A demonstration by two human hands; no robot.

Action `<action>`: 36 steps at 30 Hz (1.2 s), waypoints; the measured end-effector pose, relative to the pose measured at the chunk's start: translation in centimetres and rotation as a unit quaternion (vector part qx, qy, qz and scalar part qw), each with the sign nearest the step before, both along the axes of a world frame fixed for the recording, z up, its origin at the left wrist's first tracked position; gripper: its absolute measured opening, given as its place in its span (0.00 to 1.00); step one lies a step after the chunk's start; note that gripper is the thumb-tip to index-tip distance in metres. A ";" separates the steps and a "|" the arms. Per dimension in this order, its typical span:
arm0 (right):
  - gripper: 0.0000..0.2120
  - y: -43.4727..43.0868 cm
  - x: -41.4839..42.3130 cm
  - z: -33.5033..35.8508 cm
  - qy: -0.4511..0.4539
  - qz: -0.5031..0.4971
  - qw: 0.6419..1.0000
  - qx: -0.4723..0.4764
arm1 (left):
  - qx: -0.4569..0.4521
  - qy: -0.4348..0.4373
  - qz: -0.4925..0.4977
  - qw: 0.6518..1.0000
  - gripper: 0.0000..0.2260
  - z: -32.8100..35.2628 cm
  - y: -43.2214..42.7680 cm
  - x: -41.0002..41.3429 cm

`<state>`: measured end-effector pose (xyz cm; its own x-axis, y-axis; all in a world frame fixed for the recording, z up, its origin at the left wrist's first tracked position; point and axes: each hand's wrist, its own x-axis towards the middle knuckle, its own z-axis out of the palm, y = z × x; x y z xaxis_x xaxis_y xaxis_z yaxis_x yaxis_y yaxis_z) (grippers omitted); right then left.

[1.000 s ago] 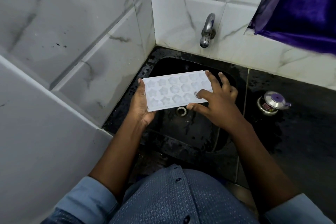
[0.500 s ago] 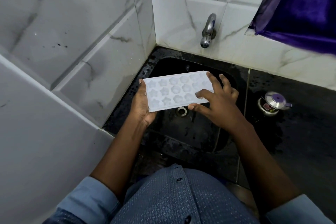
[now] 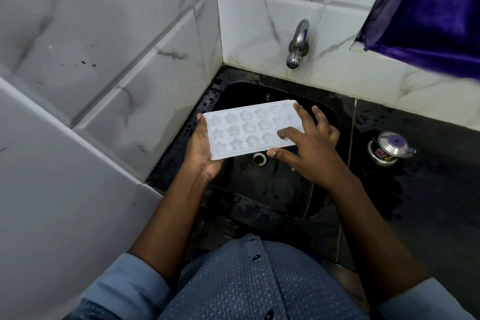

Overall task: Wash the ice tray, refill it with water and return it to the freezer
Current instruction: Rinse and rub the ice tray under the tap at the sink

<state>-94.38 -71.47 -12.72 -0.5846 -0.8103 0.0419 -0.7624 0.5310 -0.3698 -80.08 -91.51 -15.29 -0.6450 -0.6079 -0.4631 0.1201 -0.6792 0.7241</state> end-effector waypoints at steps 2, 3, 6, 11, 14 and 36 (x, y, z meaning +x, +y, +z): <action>0.36 0.0 0.1 0.1 0.000 0.002 1.000 0.005 | 0.001 0.005 0.000 1.000 0.30 -0.1 -0.1 0.0; 0.36 0.0 0.1 0.2 -0.005 0.002 1.000 0.006 | 0.000 0.005 0.000 1.000 0.31 -0.1 -0.1 0.0; 0.33 -0.1 0.2 0.5 -0.015 -0.001 1.000 -0.001 | -0.003 0.010 -0.004 1.000 0.33 -0.3 -0.1 0.1; 0.33 0.0 0.0 0.4 -0.010 0.000 1.000 0.000 | 0.000 0.006 0.001 1.000 0.30 -0.1 -0.1 -0.2; 0.32 0.0 -0.1 0.4 -0.005 0.000 1.000 -0.006 | 0.000 0.003 -0.003 1.000 0.31 -0.3 0.0 -0.2; 0.38 -0.9 2.4 -0.6 0.042 0.020 0.999 -0.012 | -0.009 0.009 -0.031 0.999 0.36 -1.0 -0.1 -0.3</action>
